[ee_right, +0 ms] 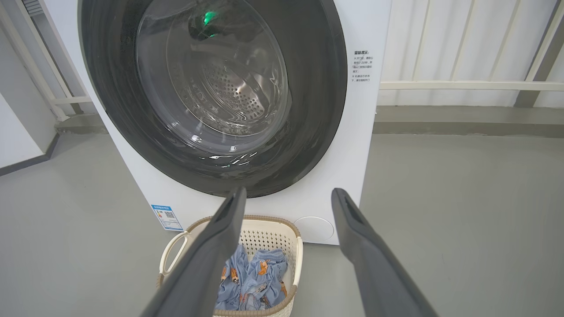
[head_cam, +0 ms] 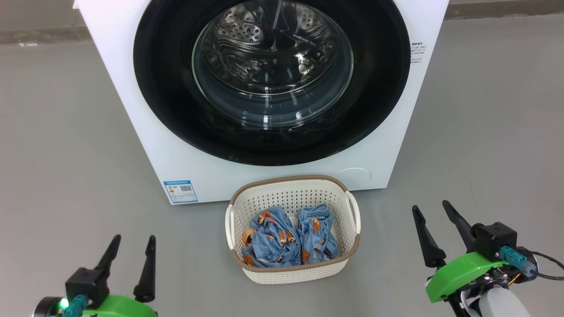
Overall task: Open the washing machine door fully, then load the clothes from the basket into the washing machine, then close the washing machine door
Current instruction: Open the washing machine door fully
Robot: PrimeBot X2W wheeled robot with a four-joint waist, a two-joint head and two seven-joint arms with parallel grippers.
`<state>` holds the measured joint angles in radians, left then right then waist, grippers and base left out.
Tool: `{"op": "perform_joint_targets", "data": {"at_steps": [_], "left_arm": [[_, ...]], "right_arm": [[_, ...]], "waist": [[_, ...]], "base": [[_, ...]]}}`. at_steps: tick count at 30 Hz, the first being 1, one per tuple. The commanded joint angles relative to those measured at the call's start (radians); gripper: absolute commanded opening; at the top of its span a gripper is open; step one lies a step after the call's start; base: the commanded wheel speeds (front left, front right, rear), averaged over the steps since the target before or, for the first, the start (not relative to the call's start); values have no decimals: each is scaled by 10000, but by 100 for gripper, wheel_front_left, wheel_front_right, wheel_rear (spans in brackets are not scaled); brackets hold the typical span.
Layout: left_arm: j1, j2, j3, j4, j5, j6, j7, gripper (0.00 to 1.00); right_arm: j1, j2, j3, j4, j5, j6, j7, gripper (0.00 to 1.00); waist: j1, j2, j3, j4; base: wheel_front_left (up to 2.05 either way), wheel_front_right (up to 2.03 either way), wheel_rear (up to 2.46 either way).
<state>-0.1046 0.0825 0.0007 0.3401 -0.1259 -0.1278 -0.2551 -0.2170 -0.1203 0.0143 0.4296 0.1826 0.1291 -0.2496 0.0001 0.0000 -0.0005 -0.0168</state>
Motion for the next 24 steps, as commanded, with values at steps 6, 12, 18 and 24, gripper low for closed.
{"op": "perform_joint_targets", "data": {"at_steps": [6, 12, 18, 24], "left_arm": [[-454, 221, 416, -191, 29, -9, -67, 100], [-458, 194, 418, -250, -157, -18, -67, 100], [-470, 218, 403, -242, -207, -21, -67, 100], [-580, 257, 390, -177, -232, -24, -67, 100]], "right_arm": [[-326, -30, 190, -272, -114, 16, -122, 100], [-313, -43, 173, -301, -89, 16, -122, 100], [-359, -36, 171, -338, -31, 16, -122, 100], [-407, -24, 192, -320, -12, 16, -122, 100]], "waist": [[-1, 0, 13, 27], [-1, 0, 48, 57], [-1, 0, 173, 50], [-1, 0, 240, 34]], "base": [[0, 0, 0], [19, 19, -38], [61, 61, -121], [105, 105, -210]]}}
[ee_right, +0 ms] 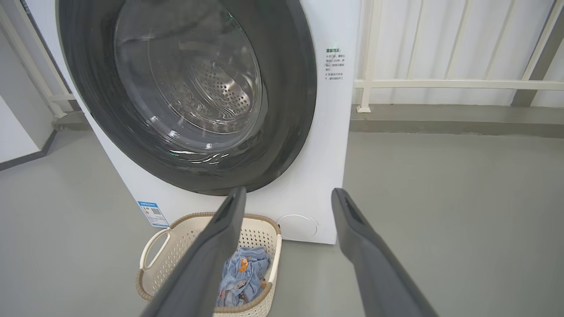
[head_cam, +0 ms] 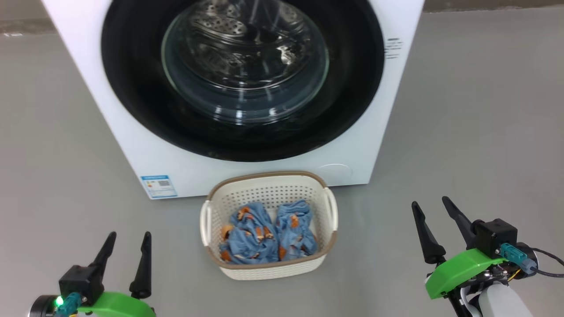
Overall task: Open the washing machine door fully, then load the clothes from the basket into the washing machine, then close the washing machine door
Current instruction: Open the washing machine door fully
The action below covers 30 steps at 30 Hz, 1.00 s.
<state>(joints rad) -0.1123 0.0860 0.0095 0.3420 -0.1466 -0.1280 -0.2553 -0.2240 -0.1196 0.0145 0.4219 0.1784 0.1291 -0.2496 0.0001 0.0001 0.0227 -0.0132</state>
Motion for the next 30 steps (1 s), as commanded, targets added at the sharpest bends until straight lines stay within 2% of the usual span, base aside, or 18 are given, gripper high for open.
{"op": "perform_joint_targets", "data": {"at_steps": [1, 14, 30], "left_arm": [[-517, 229, 302, -193, -27, -23, -65, 100], [-630, 118, 476, -340, -162, -25, -65, 100], [-441, -53, 692, -789, -45, -26, -65, 100]], "right_arm": [[-338, -30, 187, -243, 33, 16, -122, 100], [-347, 29, 98, -299, 108, 16, -122, 100], [-368, 16, 78, -310, 68, 16, -122, 100]], "waist": [[0, -1, 22, -3], [0, -1, 205, -18], [0, -1, 196, 6]], "base": [[123, 123, -246], [100, 100, -201], [12, 12, -24]]}}
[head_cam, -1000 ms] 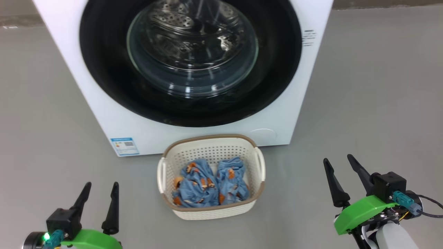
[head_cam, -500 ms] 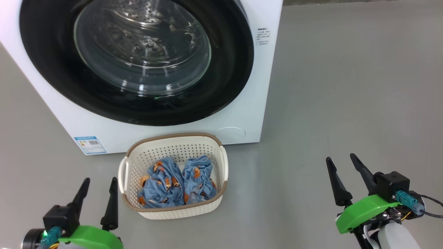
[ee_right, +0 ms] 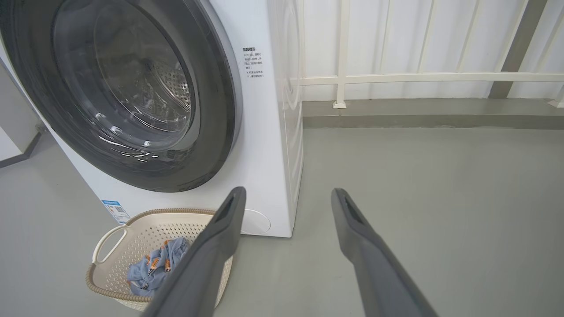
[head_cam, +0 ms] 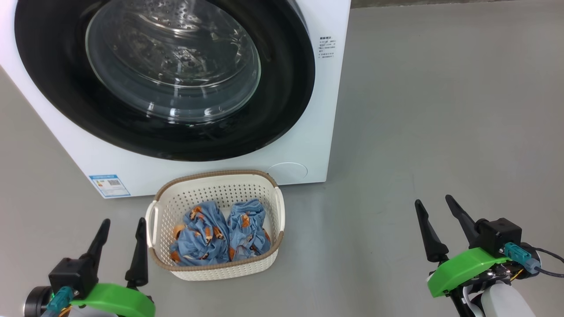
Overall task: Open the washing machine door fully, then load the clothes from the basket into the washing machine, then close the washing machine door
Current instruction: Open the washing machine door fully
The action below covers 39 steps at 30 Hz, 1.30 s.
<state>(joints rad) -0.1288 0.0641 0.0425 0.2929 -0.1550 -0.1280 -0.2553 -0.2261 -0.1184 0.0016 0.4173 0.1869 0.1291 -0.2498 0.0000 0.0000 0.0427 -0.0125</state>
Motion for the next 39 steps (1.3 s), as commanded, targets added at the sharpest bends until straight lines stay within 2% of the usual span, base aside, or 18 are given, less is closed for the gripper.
{"op": "perform_joint_targets", "data": {"at_steps": [1, 25, 32, 39], "left_arm": [[-265, 159, 365, -315, 40, -26, -65, 100], [-2, 61, 119, -589, -88, -26, -65, 100], [164, 1, -96, -843, -238, -26, -65, 100], [109, -21, -515, -731, -349, -27, -65, 100]], "right_arm": [[-344, 2, 197, -277, -22, 16, -120, 100], [-463, -30, 135, -317, 27, 16, -120, 100], [-1194, -23, 148, -430, 534, 16, -112, 100], [-2269, 130, -44, -580, 1843, 16, 106, 100]], "waist": [[0, 0, -7, -2], [0, 0, 22, 144], [0, 0, 203, 323], [0, 0, 506, 572]], "base": [[0, 0, 0], [0, 0, 0], [0, 0, 0], [0, 0, 0]]}}
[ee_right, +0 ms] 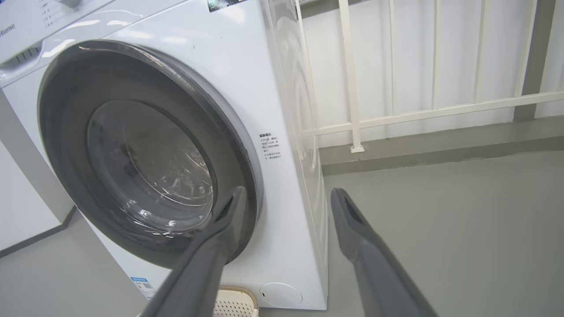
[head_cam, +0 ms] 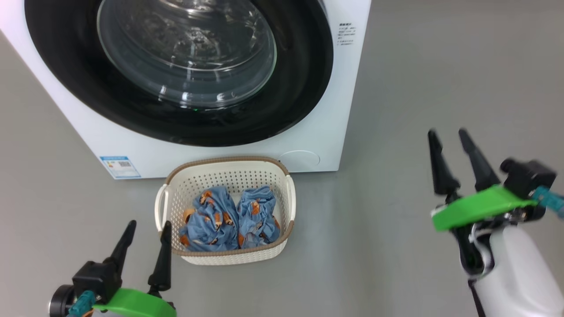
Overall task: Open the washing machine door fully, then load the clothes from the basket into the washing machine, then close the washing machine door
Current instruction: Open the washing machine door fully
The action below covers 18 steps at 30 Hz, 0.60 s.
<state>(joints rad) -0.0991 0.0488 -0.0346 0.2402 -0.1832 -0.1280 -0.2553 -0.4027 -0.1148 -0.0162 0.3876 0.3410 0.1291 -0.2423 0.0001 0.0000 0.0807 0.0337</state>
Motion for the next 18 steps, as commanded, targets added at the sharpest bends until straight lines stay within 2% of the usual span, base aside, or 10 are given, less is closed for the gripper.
{"op": "perform_joint_targets", "data": {"at_steps": [1, 5, 7, 8, 9, 10, 12, 18], "left_arm": [[-211, 132, 204, -189, -74, -27, -65, 100], [-329, 126, 32, -135, -118, -27, -65, 100], [-402, 124, -39, -117, -136, -27, -65, 100], [-439, 123, -71, -114, -142, -27, -65, 100], [-479, 121, -101, -110, -151, -27, -65, 100], [-479, 121, -101, -110, -151, -27, -65, 100], [-567, 118, -161, -98, -152, -27, -65, 100], [-813, 95, -364, -63, -186, -27, -65, 100]], "right_arm": [[-684, 106, 78, -288, 507, 16, 58, 100], [-1374, 176, -290, -220, 1458, 16, 136, 100], [-1700, 287, -640, -102, 2219, 16, 207, 100], [-1873, 359, -855, -25, 2723, 16, 271, 97], [-2042, 424, -1080, 67, 3264, 16, 366, 62], [-2042, 424, -1080, 67, 3264, 16, 366, 62], [-2343, 507, -1440, 261, 4149, 16, 541, 2], [-3313, 617, -2576, 1253, 6513, 16, 1185, 0]], "waist": [[0, 0, 180, 150], [0, 0, 399, 312], [0, 0, 504, 394], [0, 0, 558, 432], [0, 0, 616, 477], [0, 0, 616, 477], [0, 0, 734, 564], [0, 0, 1082, 813]], "base": [[0, 0, 0], [0, 0, 0], [0, 0, 0], [0, 0, 0], [0, 0, 0], [0, 0, 0], [0, 0, 0], [0, 0, 0]]}}
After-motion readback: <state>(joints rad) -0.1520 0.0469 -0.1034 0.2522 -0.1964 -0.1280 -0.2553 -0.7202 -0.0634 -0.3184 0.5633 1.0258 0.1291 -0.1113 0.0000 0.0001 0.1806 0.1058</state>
